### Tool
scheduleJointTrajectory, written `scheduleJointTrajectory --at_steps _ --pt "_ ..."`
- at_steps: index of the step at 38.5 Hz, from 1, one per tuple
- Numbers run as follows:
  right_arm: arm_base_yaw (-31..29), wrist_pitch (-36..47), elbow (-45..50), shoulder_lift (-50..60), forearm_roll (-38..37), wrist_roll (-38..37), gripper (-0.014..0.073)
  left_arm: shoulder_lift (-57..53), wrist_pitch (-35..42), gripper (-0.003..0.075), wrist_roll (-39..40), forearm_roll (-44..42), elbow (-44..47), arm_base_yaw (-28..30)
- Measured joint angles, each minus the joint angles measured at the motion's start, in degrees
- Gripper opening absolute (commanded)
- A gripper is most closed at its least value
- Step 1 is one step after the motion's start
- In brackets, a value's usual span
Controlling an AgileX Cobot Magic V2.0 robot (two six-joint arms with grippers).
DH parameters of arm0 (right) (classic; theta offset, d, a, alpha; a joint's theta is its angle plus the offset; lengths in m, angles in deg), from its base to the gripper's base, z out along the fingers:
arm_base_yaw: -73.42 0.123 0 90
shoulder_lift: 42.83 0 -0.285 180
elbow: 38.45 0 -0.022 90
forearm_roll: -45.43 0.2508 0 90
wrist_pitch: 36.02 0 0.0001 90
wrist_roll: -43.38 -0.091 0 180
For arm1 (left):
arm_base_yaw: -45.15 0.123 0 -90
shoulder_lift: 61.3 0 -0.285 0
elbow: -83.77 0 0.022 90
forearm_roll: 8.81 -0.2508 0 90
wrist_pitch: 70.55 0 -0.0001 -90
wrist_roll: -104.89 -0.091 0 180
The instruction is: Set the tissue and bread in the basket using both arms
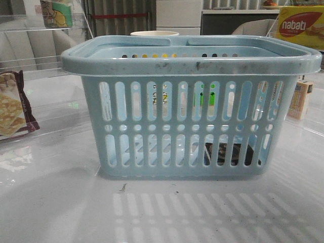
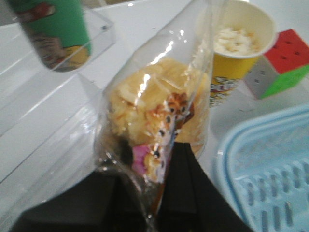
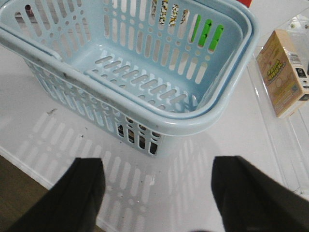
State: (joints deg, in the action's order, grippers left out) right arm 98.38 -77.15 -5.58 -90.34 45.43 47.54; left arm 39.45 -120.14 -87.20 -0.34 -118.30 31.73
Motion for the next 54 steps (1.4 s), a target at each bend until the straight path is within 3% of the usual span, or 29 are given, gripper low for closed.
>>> scheduleJointTrajectory --at_steps 8,17,21,28,31,46,54 --pt "0.0 0.0 0.0 0.0 0.0 0.0 0.0569 -1.36 -5.07 0.0091 -5.51 2.12 -0.13 -10.25" --pt "0.0 0.0 0.0 0.0 0.0 0.0 0.0569 2.86 -6.63 0.0094 -6.67 2.82 -0.13 -20.9" --pt "0.0 0.0 0.0 0.0 0.0 0.0 0.0569 6.37 -6.1 0.0169 -6.67 2.82 -0.13 -23.22" --pt "0.0 0.0 0.0 0.0 0.0 0.0 0.0569 11.29 -4.51 0.0456 -6.67 2.82 -0.13 -24.05" --pt "0.0 0.0 0.0 0.0 0.0 0.0 0.0569 11.82 -4.01 0.0504 -6.67 2.72 -0.13 -24.05" --pt "0.0 0.0 0.0 0.0 0.0 0.0 0.0569 2.05 -5.78 0.0505 -6.32 3.33 0.47 -24.05" --pt "0.0 0.0 0.0 0.0 0.0 0.0 0.0569 -9.4 -6.24 0.0505 -6.29 3.57 9.22 -24.05"
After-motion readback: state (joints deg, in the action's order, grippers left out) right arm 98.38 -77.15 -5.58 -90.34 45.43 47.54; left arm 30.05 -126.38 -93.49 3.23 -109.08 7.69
